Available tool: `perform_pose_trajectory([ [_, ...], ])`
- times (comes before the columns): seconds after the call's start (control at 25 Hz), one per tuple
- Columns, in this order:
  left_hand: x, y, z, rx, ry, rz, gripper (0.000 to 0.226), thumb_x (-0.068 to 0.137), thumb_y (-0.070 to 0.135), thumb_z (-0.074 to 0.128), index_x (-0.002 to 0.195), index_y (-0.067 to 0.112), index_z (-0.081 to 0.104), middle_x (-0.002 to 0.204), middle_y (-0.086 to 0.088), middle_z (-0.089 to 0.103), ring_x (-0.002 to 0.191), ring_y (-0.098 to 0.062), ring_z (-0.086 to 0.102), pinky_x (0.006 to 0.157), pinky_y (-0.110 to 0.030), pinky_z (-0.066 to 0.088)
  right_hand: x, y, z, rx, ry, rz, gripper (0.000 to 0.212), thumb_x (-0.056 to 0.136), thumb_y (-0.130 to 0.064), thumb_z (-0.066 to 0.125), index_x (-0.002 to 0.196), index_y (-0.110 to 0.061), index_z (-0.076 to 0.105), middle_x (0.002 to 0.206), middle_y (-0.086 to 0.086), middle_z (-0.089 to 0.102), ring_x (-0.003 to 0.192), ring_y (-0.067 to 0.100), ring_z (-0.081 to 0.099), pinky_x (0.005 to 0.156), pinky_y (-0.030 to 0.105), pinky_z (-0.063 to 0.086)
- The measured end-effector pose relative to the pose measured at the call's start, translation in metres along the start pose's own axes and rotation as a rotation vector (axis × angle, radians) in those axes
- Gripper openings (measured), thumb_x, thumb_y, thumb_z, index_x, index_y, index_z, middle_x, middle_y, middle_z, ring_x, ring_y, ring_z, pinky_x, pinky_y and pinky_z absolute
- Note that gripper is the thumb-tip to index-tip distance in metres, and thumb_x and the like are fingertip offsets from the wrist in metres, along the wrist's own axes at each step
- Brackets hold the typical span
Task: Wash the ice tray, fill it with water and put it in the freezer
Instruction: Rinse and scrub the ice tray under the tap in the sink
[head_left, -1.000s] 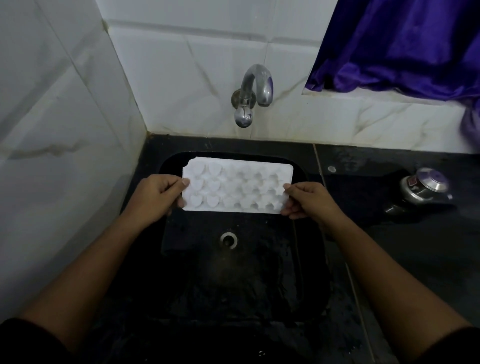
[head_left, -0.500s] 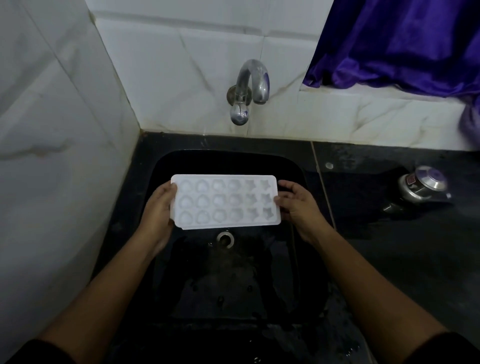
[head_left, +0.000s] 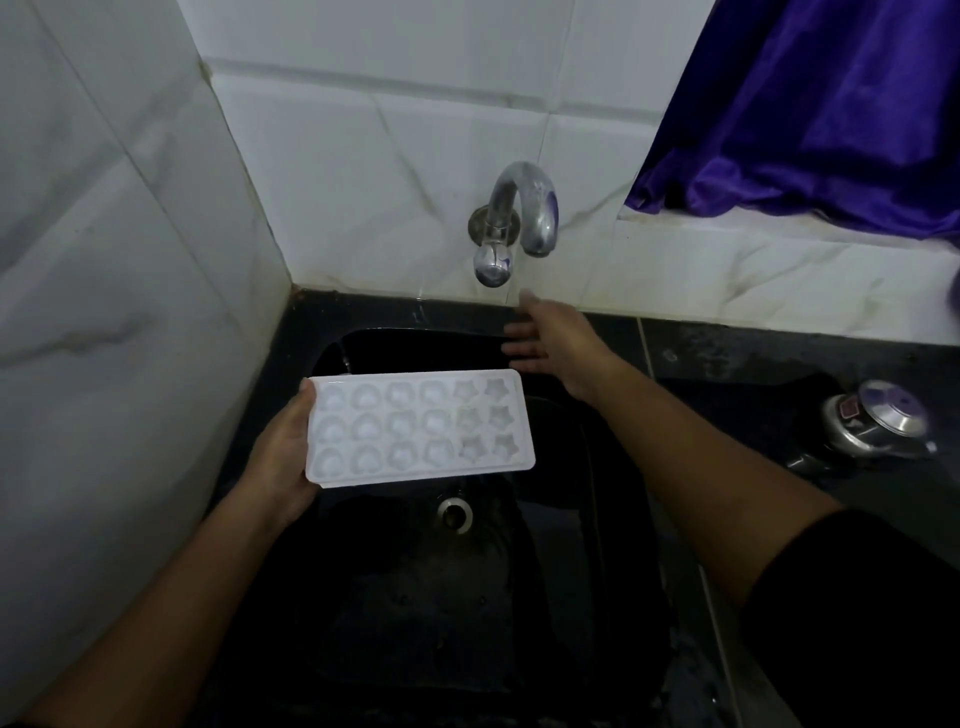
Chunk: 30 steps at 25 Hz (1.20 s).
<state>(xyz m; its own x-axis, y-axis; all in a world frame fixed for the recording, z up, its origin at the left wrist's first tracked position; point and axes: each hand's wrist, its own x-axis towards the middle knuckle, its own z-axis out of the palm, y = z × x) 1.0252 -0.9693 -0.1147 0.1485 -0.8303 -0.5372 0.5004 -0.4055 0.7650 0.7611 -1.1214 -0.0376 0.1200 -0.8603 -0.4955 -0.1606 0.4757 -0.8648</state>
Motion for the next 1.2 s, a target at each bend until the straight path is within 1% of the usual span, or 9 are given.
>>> perform_pose_trajectory([
  [0.24, 0.014, -0.002, 0.002, -0.007, 0.033, 0.015, 0.074, 0.093, 0.067, 0.052, 0.14, 0.011, 0.064, 0.133, -0.017, 0.072, 0.121, -0.037, 0.07, 0.094, -0.05, 0.055, 0.04, -0.049, 0.019, 0.081, -0.061, -0.054, 0.041, 0.11, -0.035, 0.046, 0.137, -0.005, 0.05, 0.119, 0.018, 0.067, 0.083, 0.027, 0.073, 0.067, 0.039, 0.063],
  [0.36, 0.019, -0.002, 0.004, -0.025, 0.048, 0.001, 0.068, 0.102, 0.063, 0.046, 0.14, 0.009, 0.064, 0.131, -0.018, 0.073, 0.12, -0.038, 0.07, 0.09, -0.048, 0.056, 0.048, -0.048, 0.02, 0.031, -0.02, -0.09, 0.035, 0.108, -0.029, 0.054, 0.13, -0.003, 0.052, 0.113, 0.022, 0.069, 0.078, 0.025, 0.073, 0.073, 0.039, 0.062],
  [0.56, 0.021, -0.005, 0.01, -0.024, 0.082, -0.003, 0.067, 0.1, 0.062, 0.049, 0.139, 0.01, 0.065, 0.13, -0.017, 0.073, 0.119, -0.036, 0.071, 0.088, -0.047, 0.057, 0.054, -0.046, 0.021, -0.024, 0.068, -0.161, 0.046, 0.099, -0.034, 0.069, 0.127, 0.0, 0.057, 0.101, 0.02, 0.071, 0.078, 0.029, 0.074, 0.069, 0.038, 0.062],
  [0.68, 0.018, -0.006, 0.014, -0.025, 0.089, -0.002, 0.074, 0.089, 0.065, 0.057, 0.138, 0.01, 0.066, 0.128, -0.017, 0.074, 0.118, -0.036, 0.072, 0.086, -0.046, 0.057, 0.053, -0.045, 0.023, -0.065, 0.124, -0.208, 0.042, 0.091, -0.041, 0.077, 0.11, -0.008, 0.061, 0.099, 0.022, 0.075, 0.087, 0.036, 0.077, 0.077, 0.046, 0.064],
  [0.8, 0.016, -0.006, 0.015, -0.029, 0.094, 0.002, 0.071, 0.09, 0.064, 0.056, 0.137, 0.011, 0.067, 0.127, -0.016, 0.075, 0.114, -0.035, 0.074, 0.085, -0.046, 0.058, 0.05, -0.044, 0.021, -0.091, 0.142, -0.228, 0.03, 0.092, -0.042, 0.075, 0.097, -0.017, 0.06, 0.102, 0.018, 0.075, 0.087, 0.033, 0.077, 0.078, 0.045, 0.065],
  [0.92, 0.014, -0.005, 0.014, -0.039, 0.098, 0.007, 0.07, 0.09, 0.063, 0.056, 0.135, 0.011, 0.068, 0.126, -0.015, 0.075, 0.112, -0.033, 0.074, 0.082, -0.044, 0.06, 0.033, -0.037, 0.015, -0.034, 0.067, -0.147, 0.031, 0.102, -0.04, 0.062, 0.112, -0.011, 0.063, 0.106, 0.014, 0.07, 0.092, 0.031, 0.072, 0.075, 0.04, 0.061],
  [1.04, 0.014, -0.004, 0.015, -0.044, 0.079, 0.004, 0.059, 0.103, 0.059, 0.046, 0.13, 0.012, 0.069, 0.121, -0.013, 0.077, 0.104, -0.029, 0.077, 0.073, -0.038, 0.064, 0.008, -0.003, 0.005, -0.092, 0.053, -0.015, 0.032, 0.105, -0.047, 0.052, 0.111, -0.017, 0.063, 0.106, 0.009, 0.071, 0.095, 0.028, 0.073, 0.073, 0.036, 0.059],
  [1.12, 0.015, -0.003, 0.018, -0.051, 0.088, -0.007, 0.057, 0.105, 0.058, 0.043, 0.128, 0.013, 0.069, 0.12, -0.012, 0.078, 0.101, -0.028, 0.078, 0.074, -0.039, 0.063, -0.005, 0.028, -0.004, -0.112, 0.036, 0.048, 0.039, 0.107, -0.046, 0.049, 0.121, -0.015, 0.067, 0.108, 0.008, 0.075, 0.097, 0.027, 0.074, 0.076, 0.037, 0.061],
  [1.2, 0.016, -0.002, 0.023, -0.05, 0.092, -0.013, 0.055, 0.107, 0.057, 0.041, 0.128, 0.015, 0.069, 0.12, -0.011, 0.078, 0.1, -0.026, 0.079, 0.075, -0.04, 0.061, -0.019, 0.051, -0.008, -0.081, 0.013, 0.088, 0.038, 0.108, -0.043, 0.047, 0.117, -0.015, 0.071, 0.105, 0.006, 0.078, 0.095, 0.024, 0.076, 0.077, 0.037, 0.062],
])
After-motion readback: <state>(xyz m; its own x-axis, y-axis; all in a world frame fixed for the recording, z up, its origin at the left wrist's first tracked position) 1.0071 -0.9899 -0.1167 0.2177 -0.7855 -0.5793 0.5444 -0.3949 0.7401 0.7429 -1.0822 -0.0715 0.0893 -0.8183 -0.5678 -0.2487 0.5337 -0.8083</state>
